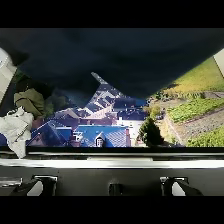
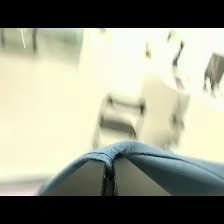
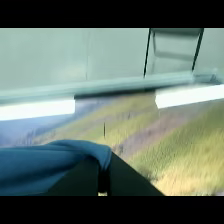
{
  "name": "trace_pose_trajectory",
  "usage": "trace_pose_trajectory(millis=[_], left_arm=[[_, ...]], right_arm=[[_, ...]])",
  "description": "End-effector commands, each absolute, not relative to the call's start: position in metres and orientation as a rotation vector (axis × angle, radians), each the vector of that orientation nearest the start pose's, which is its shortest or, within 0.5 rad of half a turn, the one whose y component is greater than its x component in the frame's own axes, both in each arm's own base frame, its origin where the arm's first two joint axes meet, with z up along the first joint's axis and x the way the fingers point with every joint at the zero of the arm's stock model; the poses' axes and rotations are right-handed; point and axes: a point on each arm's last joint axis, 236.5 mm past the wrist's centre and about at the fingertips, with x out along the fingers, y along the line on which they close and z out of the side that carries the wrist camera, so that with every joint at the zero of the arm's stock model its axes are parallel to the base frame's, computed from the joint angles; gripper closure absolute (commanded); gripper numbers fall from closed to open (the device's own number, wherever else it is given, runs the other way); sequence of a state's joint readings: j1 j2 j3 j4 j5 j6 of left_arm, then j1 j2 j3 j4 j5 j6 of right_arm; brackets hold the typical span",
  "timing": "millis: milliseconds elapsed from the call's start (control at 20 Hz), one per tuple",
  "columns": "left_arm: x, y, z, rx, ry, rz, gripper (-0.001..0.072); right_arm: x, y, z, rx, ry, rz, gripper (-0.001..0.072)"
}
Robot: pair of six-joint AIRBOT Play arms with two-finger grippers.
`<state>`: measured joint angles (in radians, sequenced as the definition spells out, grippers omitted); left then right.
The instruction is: Fold the clothes and pants, and hang the long-sleeved shirts on hangers.
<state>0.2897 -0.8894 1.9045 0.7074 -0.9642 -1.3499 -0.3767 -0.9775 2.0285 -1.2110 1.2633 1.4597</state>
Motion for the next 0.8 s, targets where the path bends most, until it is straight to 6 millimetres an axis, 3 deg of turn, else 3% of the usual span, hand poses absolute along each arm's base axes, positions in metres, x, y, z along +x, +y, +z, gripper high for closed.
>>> trace_pose_trajectory(millis=[0,100,250,350,400,450,550,650,750], left_arm=[[0.214,-0.071,0.629,-0.181,-0.434,-0.385,0.0689],[0.198,-0.068,0.646,-0.188,-0.513,-0.369,0.0689],[0.202,-0.068,0.64,-0.181,-0.489,-0.366,0.0689],[0.236,-0.062,0.609,-0.176,-0.349,-0.348,0.0689],[0.261,-0.058,0.583,-0.214,-0.236,-0.344,0.0689],[0.288,-0.056,0.55,-0.246,-0.109,-0.354,0.0689],[0.344,-0.056,0.456,-0.303,0.21,-0.394,0.0689],[0.392,-0.068,0.345,-0.393,0.526,-0.447,0.0689],[0.424,-0.089,0.227,-0.446,0.78,-0.492,0.0689]], right_arm=[[0.256,-0.02,0.531,0.024,-0.006,-0.051,0.0675],[0.241,-0.018,0.549,0.037,-0.084,-0.063,0.0675],[0.235,-0.018,0.568,0.083,-0.167,-0.067,0.0676],[0.251,-0.023,0.552,0.1,-0.099,-0.066,0.0676],[0.267,-0.028,0.528,0.127,-0.001,-0.066,0.0676],[0.287,-0.033,0.491,0.158,0.145,-0.062,0.0676],[0.33,-0.042,0.38,0.239,0.549,-0.027,0.0677],[0.366,-0.049,0.267,0.298,0.893,-0.003,0.0678],[0.4,-0.04,0.164,0.277,1.107,0.005,0.0678]])
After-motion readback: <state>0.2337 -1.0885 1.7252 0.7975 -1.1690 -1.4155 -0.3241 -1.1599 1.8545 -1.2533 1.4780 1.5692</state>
